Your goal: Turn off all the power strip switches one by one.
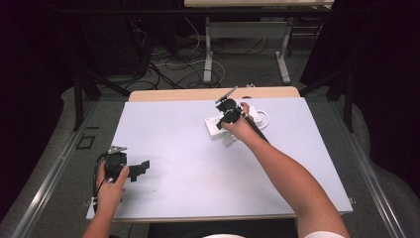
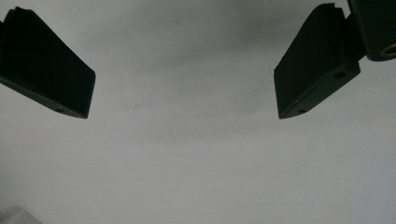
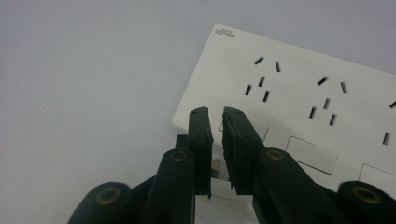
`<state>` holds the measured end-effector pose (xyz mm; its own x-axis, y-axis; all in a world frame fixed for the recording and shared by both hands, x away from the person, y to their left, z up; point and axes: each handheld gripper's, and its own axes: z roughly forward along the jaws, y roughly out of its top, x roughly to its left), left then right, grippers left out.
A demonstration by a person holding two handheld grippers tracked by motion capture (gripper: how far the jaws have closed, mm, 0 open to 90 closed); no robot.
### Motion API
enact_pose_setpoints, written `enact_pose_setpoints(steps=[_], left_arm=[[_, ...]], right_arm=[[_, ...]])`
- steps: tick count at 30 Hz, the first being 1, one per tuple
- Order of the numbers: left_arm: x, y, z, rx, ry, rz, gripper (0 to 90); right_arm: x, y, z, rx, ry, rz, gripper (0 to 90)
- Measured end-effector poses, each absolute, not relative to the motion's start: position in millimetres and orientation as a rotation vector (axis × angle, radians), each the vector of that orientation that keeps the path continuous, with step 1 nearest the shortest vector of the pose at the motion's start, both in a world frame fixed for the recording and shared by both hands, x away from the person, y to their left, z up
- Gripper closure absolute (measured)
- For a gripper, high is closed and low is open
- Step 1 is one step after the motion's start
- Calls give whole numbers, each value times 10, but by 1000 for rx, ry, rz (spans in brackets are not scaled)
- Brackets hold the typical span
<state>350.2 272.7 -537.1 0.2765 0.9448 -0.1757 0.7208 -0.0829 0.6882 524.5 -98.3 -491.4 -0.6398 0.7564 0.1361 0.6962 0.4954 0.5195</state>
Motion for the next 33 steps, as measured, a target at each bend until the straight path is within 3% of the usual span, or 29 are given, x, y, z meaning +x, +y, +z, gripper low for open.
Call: enact_pose_setpoints(steps=[22, 33], left_arm=[[3498, 2718, -5368, 1860, 1502, 415, 54], [3495, 2704, -5369, 1856, 1505, 417, 54]], right_arm=[[4851, -1194, -4663, 1200, 2637, 897, 540], [4548, -1438, -4758, 1176, 2619, 897, 443]])
